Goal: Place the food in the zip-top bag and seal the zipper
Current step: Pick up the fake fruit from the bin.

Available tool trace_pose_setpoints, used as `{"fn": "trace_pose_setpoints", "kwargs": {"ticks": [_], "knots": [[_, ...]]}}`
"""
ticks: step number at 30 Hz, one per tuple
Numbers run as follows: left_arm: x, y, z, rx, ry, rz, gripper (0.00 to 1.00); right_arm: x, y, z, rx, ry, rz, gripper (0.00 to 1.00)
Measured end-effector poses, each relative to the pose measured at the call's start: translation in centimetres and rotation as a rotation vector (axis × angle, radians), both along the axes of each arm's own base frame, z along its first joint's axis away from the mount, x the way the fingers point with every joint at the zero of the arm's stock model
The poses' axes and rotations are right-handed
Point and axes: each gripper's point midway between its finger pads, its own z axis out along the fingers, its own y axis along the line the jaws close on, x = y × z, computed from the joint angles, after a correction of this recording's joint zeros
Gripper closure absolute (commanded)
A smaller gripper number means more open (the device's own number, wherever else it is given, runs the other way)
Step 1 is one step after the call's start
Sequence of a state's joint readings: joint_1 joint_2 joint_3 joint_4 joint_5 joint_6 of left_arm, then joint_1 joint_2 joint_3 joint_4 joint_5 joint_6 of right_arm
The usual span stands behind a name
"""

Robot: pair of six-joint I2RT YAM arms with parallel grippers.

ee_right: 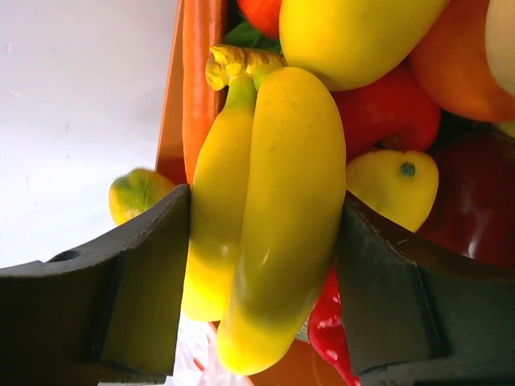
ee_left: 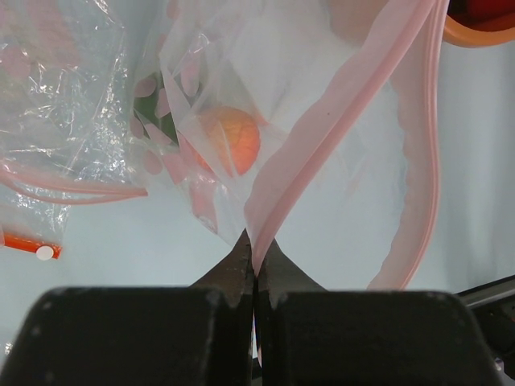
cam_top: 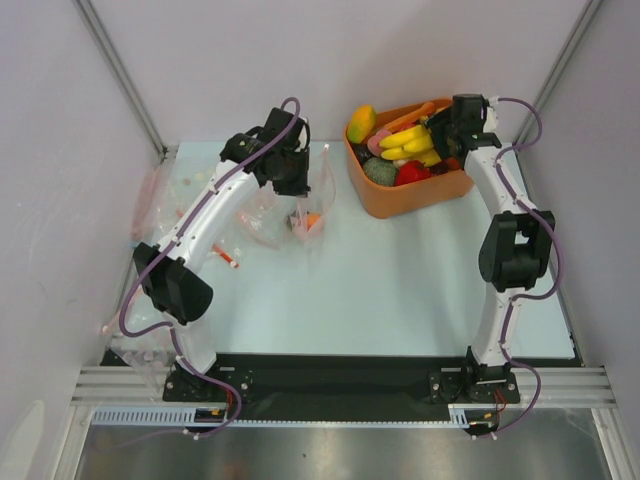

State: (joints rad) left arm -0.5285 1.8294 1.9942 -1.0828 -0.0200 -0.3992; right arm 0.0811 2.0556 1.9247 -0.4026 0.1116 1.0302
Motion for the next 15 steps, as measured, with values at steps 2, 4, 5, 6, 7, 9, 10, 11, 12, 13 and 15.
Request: {"fn": "trace_pose_setpoints", "kwargs": {"ticks": [2, 4, 5, 6, 7, 9, 10, 11, 12, 13, 15], "knots": [[0.0, -0.1, 0.1, -0.001, -0.003, -0.001, 1.00, -0.5, 0.3, 0.3, -0.002, -0.008, 0.020, 0.65], [0.0, -0.1, 0.2, -0.003, -0.006, -0.003, 1.00, -1.3, 0.7, 0.9, -0.003, -0.019, 0.041, 0.65], [0.1, -0.2, 0.3, -0.003, -0.007, -0.004, 1.00, -1.8, 0.9, 1.4, -0.007, -0.028, 0.055, 0.65], [0.1, -0.3, 0.3, -0.004, -0.009, -0.004, 1.00, -2.1, 1.1, 1.8, -0.011, -0.034, 0.065, 0.65], [0.1, -0.3, 0.4, -0.005, -0.011, -0.005, 1.00, -2.6, 1.3, 2.3, -0.019, -0.045, 0.076, 0.65], [0.2, -0.4, 0.6, -0.007, -0.014, -0.006, 1.00, -3.6, 1.8, 3.7, -0.043, -0.073, 0.105, 0.65], [0.3, -0.5, 0.7, -0.008, -0.016, -0.007, 1.00, -4.1, 2.2, 4.5, -0.055, -0.095, 0.122, 0.65], [0.4, -0.6, 0.7, -0.010, -0.019, -0.007, 1.00, -4.7, 2.7, 5.2, -0.066, -0.115, 0.141, 0.66], [0.4, -0.7, 0.9, -0.013, -0.023, -0.008, 1.00, -5.5, 3.2, 6.1, -0.077, -0.135, 0.163, 0.66], [0.4, -0.7, 1.0, -0.014, -0.024, -0.008, 1.00, -6.3, 3.8, 6.9, -0.087, -0.156, 0.187, 0.66], [0.4, -0.7, 1.2, -0.017, -0.028, -0.009, 1.00, -7.8, 4.8, 8.5, -0.106, -0.202, 0.225, 0.66]]}}
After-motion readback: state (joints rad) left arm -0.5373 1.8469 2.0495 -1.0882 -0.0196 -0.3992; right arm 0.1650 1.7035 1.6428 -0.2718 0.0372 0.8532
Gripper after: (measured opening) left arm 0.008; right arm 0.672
